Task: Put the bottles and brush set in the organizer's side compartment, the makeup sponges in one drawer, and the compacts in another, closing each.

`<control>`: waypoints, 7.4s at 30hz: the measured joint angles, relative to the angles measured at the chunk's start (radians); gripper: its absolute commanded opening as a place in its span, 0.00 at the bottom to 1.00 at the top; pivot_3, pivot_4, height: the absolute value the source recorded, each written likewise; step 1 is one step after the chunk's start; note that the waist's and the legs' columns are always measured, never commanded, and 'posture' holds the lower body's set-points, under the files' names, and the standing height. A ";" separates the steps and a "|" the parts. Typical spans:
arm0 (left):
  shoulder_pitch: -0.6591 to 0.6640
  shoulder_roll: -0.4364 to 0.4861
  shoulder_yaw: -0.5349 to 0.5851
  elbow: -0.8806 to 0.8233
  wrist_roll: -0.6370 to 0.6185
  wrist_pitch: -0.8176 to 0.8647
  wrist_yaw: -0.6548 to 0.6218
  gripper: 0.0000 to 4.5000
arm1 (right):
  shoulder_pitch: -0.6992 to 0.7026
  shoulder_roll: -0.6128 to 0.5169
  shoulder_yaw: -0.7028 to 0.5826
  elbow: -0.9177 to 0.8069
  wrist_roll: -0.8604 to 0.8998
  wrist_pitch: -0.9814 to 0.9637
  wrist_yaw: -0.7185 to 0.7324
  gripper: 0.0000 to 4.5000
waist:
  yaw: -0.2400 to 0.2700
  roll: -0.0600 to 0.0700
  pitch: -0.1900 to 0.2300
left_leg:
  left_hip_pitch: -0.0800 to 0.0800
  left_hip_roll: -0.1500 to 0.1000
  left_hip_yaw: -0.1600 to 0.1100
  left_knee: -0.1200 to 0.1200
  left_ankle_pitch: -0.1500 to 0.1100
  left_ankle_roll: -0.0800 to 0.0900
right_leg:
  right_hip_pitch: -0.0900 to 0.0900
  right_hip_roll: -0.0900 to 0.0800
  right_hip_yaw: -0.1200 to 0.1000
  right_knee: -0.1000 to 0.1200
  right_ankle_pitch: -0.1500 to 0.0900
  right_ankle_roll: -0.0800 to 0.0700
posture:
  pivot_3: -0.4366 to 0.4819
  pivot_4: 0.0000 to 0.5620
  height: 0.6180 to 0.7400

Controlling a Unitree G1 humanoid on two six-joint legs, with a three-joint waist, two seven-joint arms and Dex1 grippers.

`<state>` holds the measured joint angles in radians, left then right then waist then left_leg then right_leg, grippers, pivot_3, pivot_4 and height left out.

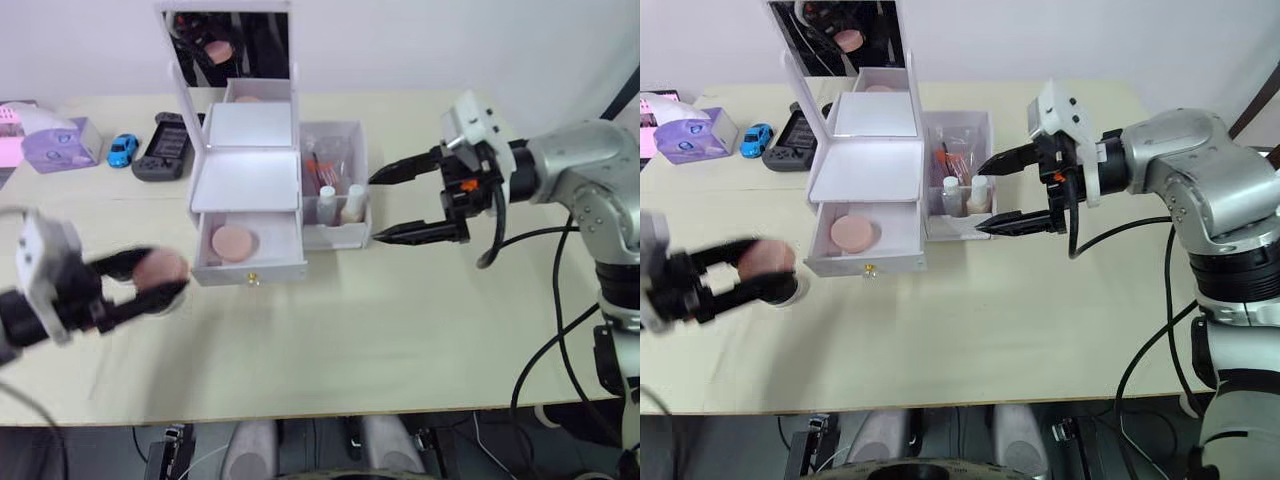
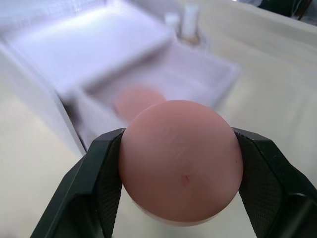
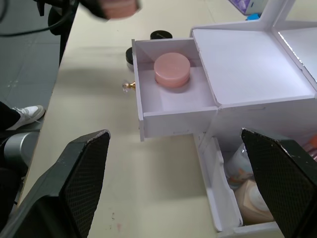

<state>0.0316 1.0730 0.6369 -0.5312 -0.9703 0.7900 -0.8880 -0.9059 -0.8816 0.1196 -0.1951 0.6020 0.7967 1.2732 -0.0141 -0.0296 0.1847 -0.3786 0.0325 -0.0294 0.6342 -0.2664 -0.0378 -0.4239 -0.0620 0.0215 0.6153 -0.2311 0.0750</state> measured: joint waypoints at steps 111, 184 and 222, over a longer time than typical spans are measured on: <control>-0.400 -0.239 -0.512 0.352 0.417 -0.078 0.044 0.01 | 0.068 -0.135 -0.143 -0.135 0.140 0.130 -0.131 1.00 | 0.000 -0.001 0.000 | 0.003 0.002 0.000 0.002 0.000 0.001 | 0.001 0.005 0.004 0.005 0.001 0.005 | 0.48 0.27 1.00; 0.085 -0.227 -0.008 0.366 0.363 -0.331 -0.046 0.99 | 0.375 -0.037 -0.245 0.049 -0.029 -0.130 -0.288 1.00 | -0.018 0.006 0.002 | 0.005 -0.016 -0.034 -0.002 0.006 -0.006 | 0.017 -0.016 -0.028 0.011 -0.008 0.010 | 0.48 0.27 1.00; 0.004 -0.790 -0.591 0.057 0.659 -0.261 0.657 0.99 | -0.004 -0.006 -0.032 -0.078 0.028 0.022 -0.070 1.00 | 0.005 0.005 0.001 | 0.004 -0.016 -0.030 0.000 0.006 -0.006 | 0.019 -0.016 -0.025 0.005 -0.007 0.009 | 0.48 0.27 1.00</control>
<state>0.0354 0.2826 0.0458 -0.4737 -0.3114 0.5286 -0.2308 -0.9102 -0.8880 0.0879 -0.2734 0.6298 0.8187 1.2028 -0.0093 -0.0251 0.1856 -0.3742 0.0162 -0.0596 0.6346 -0.2604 -0.0435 -0.4050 -0.0778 -0.0034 0.6205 -0.2383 0.0836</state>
